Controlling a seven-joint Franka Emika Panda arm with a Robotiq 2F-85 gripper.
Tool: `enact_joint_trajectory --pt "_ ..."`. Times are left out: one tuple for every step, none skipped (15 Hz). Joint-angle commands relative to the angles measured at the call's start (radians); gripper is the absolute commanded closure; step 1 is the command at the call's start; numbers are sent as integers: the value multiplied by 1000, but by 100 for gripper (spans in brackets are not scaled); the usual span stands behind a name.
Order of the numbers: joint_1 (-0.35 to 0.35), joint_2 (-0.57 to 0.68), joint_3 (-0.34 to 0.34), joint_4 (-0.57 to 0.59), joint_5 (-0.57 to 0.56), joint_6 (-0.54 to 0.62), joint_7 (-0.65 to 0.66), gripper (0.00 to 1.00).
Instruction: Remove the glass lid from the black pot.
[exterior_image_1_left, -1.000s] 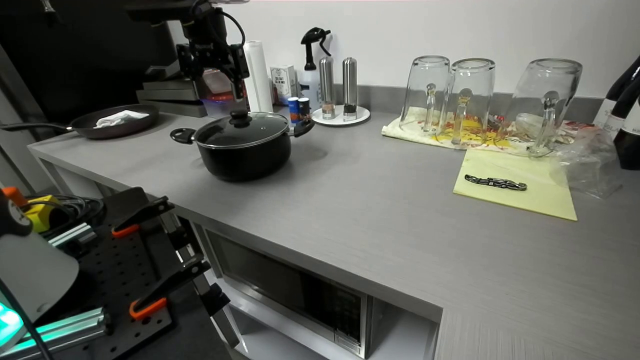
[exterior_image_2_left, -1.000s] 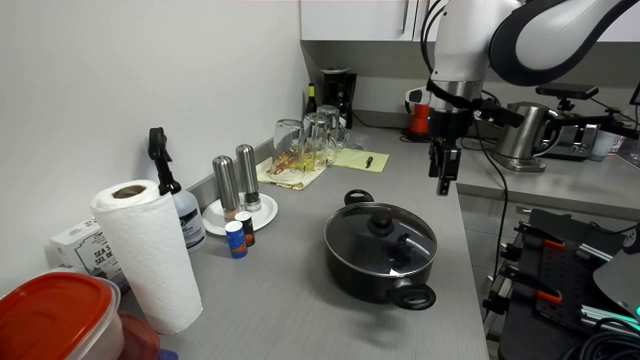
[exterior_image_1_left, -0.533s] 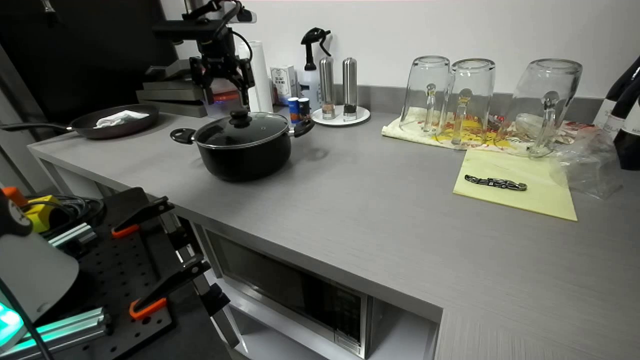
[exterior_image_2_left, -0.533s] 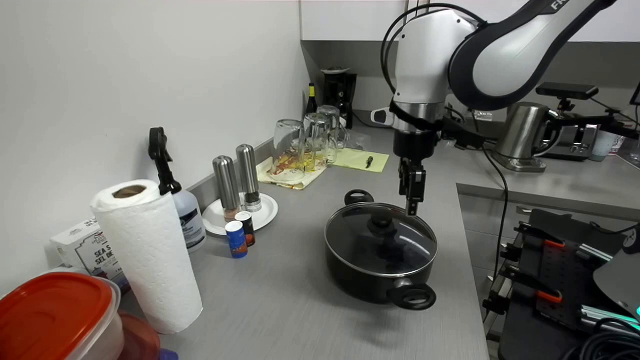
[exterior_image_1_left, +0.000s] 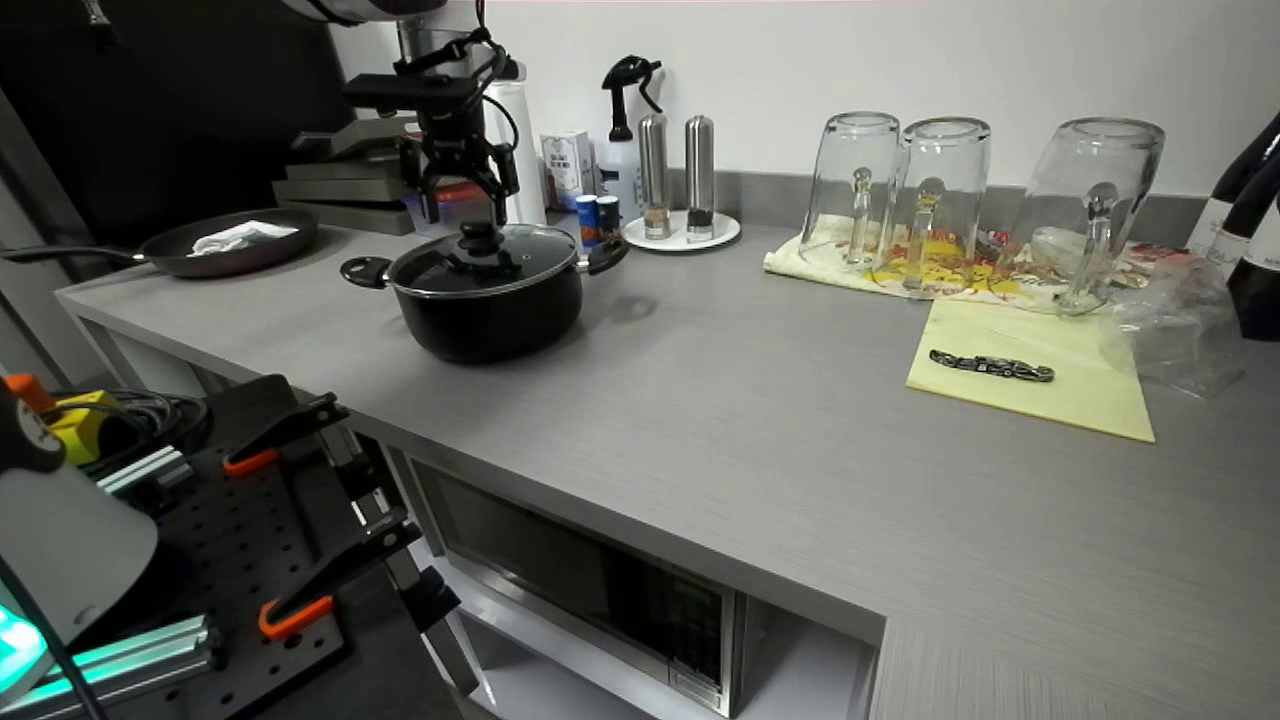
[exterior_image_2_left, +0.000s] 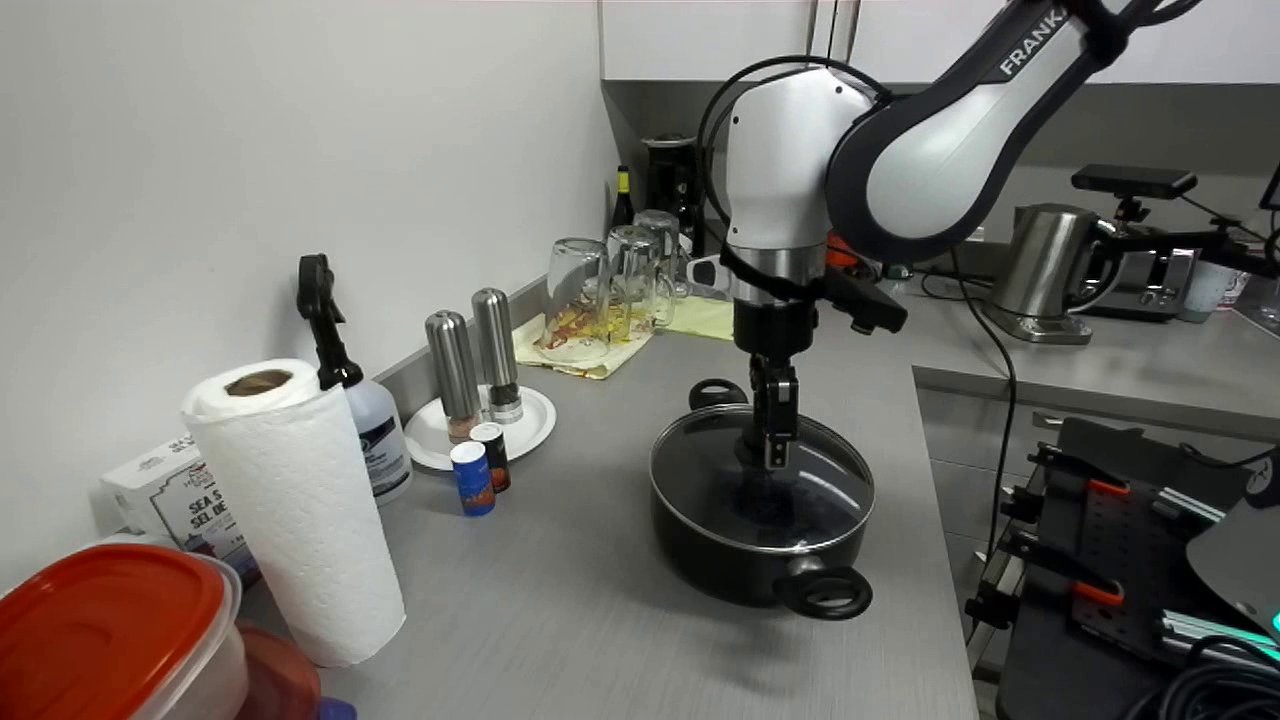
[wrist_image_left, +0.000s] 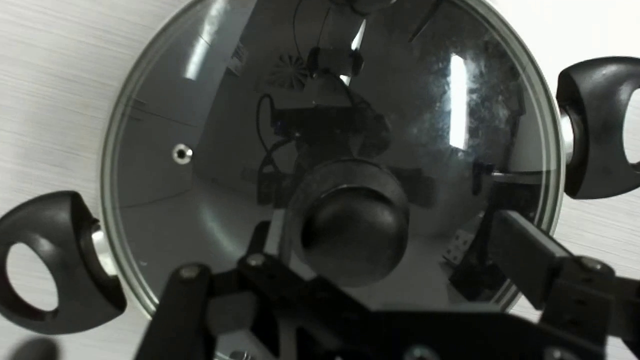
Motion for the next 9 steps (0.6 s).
enact_joint_trajectory --pt "2 57 0 54 -32 0 24 0" --pt "1 62 -1 58 -31 -2 25 25" --pt "-1 64 -1 58 -30 0 23 26" --pt "-3 64 -2 58 -28 2 21 33" --pt "-6 60 -3 57 -27 3 19 41" --pt "-9 55 -4 54 -27 6 19 48" --pt "-10 51 -5 52 -29 7 22 57" --pt "-13 48 -5 51 -28 8 21 64" --pt "-12 43 -5 49 -28 10 22 72"
